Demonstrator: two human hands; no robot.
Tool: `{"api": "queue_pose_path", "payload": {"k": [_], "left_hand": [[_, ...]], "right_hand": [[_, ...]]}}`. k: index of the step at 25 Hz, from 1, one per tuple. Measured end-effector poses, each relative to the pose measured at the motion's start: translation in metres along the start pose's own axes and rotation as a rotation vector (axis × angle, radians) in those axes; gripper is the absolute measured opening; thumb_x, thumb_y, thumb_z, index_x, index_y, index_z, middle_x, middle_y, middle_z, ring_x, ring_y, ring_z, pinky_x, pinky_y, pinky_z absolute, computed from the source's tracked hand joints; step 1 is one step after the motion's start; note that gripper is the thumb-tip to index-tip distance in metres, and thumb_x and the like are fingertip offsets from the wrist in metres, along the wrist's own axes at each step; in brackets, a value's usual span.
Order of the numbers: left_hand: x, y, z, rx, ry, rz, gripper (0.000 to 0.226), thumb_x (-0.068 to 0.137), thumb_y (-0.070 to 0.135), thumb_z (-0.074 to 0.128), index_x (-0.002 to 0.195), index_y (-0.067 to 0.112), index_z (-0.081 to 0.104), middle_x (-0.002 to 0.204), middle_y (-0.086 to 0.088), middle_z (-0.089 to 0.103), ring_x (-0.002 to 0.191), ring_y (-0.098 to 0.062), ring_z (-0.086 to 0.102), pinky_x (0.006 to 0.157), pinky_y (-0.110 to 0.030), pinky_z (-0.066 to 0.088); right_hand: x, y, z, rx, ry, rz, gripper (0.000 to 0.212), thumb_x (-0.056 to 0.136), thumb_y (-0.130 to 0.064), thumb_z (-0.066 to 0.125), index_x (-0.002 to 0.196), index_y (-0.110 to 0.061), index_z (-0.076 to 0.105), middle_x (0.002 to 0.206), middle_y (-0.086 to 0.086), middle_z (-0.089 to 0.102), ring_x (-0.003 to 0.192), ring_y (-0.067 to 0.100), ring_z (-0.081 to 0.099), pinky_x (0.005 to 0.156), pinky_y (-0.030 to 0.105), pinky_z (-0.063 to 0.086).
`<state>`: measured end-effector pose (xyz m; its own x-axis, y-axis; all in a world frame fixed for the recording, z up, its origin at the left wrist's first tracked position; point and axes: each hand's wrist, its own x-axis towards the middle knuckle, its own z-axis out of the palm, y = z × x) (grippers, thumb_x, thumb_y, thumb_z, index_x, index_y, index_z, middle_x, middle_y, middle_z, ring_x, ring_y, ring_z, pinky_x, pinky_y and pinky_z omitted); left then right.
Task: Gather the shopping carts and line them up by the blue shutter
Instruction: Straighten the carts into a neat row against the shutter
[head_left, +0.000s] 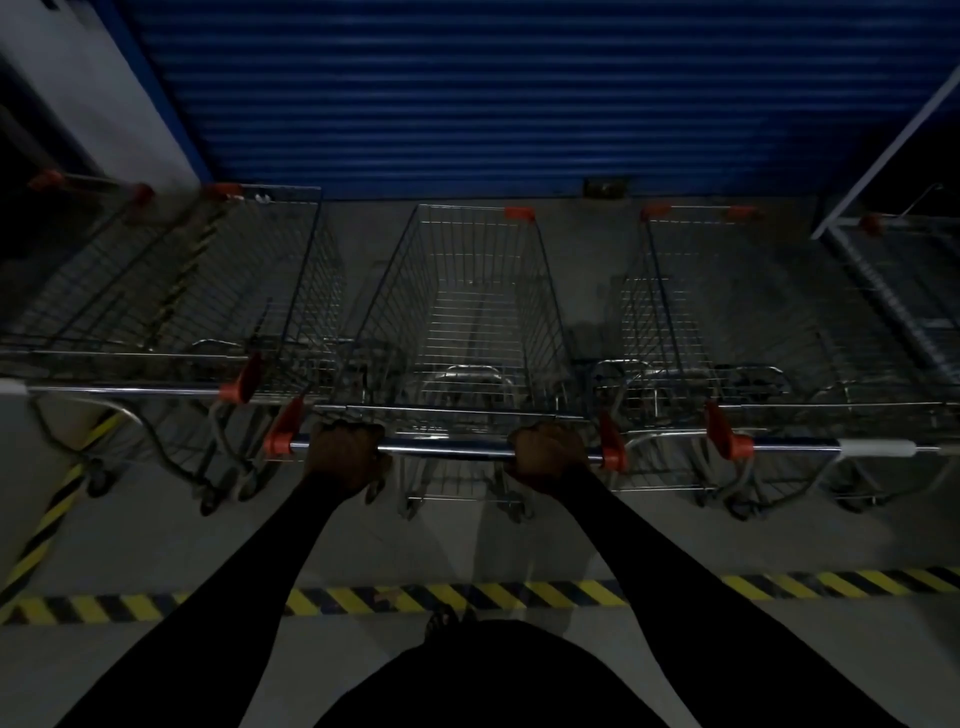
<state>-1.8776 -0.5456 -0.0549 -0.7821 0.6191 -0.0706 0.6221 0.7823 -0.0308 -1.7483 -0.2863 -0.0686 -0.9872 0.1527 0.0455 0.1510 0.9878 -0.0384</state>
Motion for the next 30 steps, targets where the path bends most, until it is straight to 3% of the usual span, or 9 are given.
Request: {"api": "queue_pose_path", "payload": {"k": [3, 9, 11, 14, 16, 21, 25, 28, 30], "left_hand": [[0.004, 0.000, -0.002, -0.050, 0.012, 0.038, 0.025, 0.055, 0.043, 0.059, 0.061, 0.019, 0.062, 0.049, -0.005, 0.060, 0.043, -0.029, 0.060, 0.049, -0.036, 0.049], [0.006, 0.003, -0.005, 0.017, 0.055, 0.092, 0.033, 0.061, 0.046, 0.048, 0.066, 0.017, 0.064, 0.052, -0.004, 0.061, 0.046, -0.027, 0.060, 0.059, -0.039, 0.050], [0.009, 0.004, -0.005, 0.037, 0.057, 0.085, 0.041, 0.064, 0.048, 0.042, 0.069, 0.015, 0.066, 0.055, -0.004, 0.062, 0.048, -0.027, 0.061, 0.060, -0.040, 0.050], [0.013, 0.004, -0.004, -0.016, 0.069, 0.066, 0.032, 0.062, 0.036, 0.074, 0.076, 0.008, 0.069, 0.059, -0.010, 0.065, 0.052, -0.030, 0.064, 0.059, -0.043, 0.051], [0.015, 0.005, -0.004, -0.060, 0.061, 0.068, 0.033, 0.062, 0.026, 0.081, 0.082, 0.003, 0.070, 0.064, -0.014, 0.067, 0.055, -0.032, 0.065, 0.060, -0.042, 0.052], [0.019, 0.005, 0.002, -0.040, 0.038, 0.122, 0.044, 0.072, 0.040, 0.045, 0.082, 0.004, 0.069, 0.061, -0.012, 0.064, 0.050, -0.031, 0.062, 0.054, -0.037, 0.053], [0.018, 0.007, 0.006, -0.024, 0.070, 0.150, 0.047, 0.070, 0.042, 0.040, 0.078, 0.005, 0.069, 0.059, -0.009, 0.064, 0.048, -0.029, 0.062, 0.051, -0.038, 0.052], [0.016, 0.017, 0.001, -0.012, 0.089, 0.156, 0.041, 0.068, 0.043, 0.047, 0.076, 0.009, 0.069, 0.058, -0.006, 0.062, 0.046, -0.027, 0.060, 0.050, -0.033, 0.049], [0.015, 0.021, -0.002, -0.019, 0.109, 0.162, 0.032, 0.061, 0.039, 0.068, 0.073, 0.009, 0.069, 0.056, -0.005, 0.062, 0.044, -0.026, 0.059, 0.048, -0.030, 0.048]], "right_hand": [[0.003, 0.003, -0.001, -0.036, -0.102, 0.026, 0.034, 0.077, -0.046, 0.055, 0.095, -0.020, 0.067, 0.094, 0.001, 0.071, 0.092, 0.025, 0.065, 0.080, 0.033, 0.048], [0.007, 0.012, 0.003, 0.026, -0.104, -0.022, 0.028, 0.063, -0.041, 0.052, 0.068, -0.016, 0.064, 0.064, 0.006, 0.065, 0.064, 0.031, 0.065, 0.060, 0.037, 0.054], [0.008, 0.016, 0.002, 0.022, -0.056, -0.070, 0.021, 0.060, -0.036, 0.065, 0.066, -0.016, 0.065, 0.060, 0.004, 0.063, 0.059, 0.029, 0.064, 0.057, 0.035, 0.054], [0.012, 0.019, 0.003, 0.025, 0.051, -0.144, 0.026, 0.052, -0.031, 0.082, 0.064, -0.017, 0.064, 0.057, 0.001, 0.060, 0.054, 0.025, 0.061, 0.054, 0.029, 0.049], [0.013, 0.022, 0.003, 0.038, 0.125, -0.170, 0.025, 0.054, -0.030, 0.082, 0.066, -0.017, 0.065, 0.058, 0.001, 0.061, 0.055, 0.024, 0.061, 0.054, 0.028, 0.048], [0.010, 0.023, 0.000, 0.026, 0.189, -0.195, 0.030, 0.046, -0.029, 0.087, 0.066, -0.015, 0.069, 0.057, 0.002, 0.063, 0.052, 0.024, 0.063, 0.050, 0.025, 0.049], [0.010, 0.029, 0.003, 0.022, 0.061, -0.136, 0.028, 0.055, -0.035, 0.080, 0.073, -0.016, 0.071, 0.061, 0.002, 0.065, 0.054, 0.024, 0.064, 0.053, 0.026, 0.051], [0.011, 0.036, 0.009, 0.064, -0.021, -0.098, 0.032, 0.053, -0.031, 0.085, 0.076, -0.013, 0.071, 0.061, 0.006, 0.066, 0.053, 0.028, 0.064, 0.051, 0.034, 0.054], [0.010, 0.037, 0.008, 0.084, -0.026, -0.080, 0.032, 0.048, -0.028, 0.088, 0.070, -0.014, 0.068, 0.057, 0.006, 0.064, 0.051, 0.029, 0.063, 0.050, 0.034, 0.052]]}}
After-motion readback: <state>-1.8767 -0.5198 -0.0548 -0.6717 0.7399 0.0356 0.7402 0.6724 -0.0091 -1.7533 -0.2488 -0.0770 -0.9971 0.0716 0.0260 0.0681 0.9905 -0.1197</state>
